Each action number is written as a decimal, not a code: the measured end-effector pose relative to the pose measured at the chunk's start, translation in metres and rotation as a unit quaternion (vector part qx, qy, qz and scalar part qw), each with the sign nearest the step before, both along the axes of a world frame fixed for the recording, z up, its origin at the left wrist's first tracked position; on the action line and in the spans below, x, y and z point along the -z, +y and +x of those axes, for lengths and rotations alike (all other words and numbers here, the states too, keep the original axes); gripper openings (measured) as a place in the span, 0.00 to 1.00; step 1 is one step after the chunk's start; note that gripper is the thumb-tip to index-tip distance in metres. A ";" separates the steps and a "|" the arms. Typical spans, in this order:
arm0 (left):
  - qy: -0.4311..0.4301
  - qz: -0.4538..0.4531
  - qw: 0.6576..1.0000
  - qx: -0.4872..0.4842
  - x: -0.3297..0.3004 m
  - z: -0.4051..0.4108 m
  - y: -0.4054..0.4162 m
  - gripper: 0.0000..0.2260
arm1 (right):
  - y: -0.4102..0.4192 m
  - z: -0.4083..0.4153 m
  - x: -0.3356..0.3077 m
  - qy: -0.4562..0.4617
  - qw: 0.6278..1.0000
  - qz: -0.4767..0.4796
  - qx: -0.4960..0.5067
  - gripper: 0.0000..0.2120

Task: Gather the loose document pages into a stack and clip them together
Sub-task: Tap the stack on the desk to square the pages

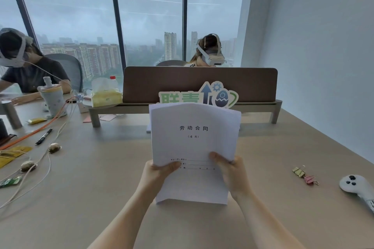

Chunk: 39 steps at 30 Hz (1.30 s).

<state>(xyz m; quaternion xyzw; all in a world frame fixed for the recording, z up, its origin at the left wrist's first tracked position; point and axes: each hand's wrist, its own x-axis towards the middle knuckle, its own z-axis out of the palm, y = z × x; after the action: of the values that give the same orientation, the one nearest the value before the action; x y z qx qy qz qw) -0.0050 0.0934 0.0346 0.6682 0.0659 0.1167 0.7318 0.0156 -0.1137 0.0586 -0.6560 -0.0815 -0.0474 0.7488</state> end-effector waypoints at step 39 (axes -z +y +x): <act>0.177 -0.063 0.971 0.149 0.027 0.014 -0.106 0.13 | -0.124 0.014 0.031 0.150 0.967 -0.171 0.113 0.12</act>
<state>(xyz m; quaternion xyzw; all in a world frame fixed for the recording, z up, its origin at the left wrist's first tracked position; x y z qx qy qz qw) 0.0089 -0.0124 0.0081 0.6327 0.1017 -0.1184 0.7585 0.0295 -0.2382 0.0277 -0.7786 0.0996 -0.0185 0.6192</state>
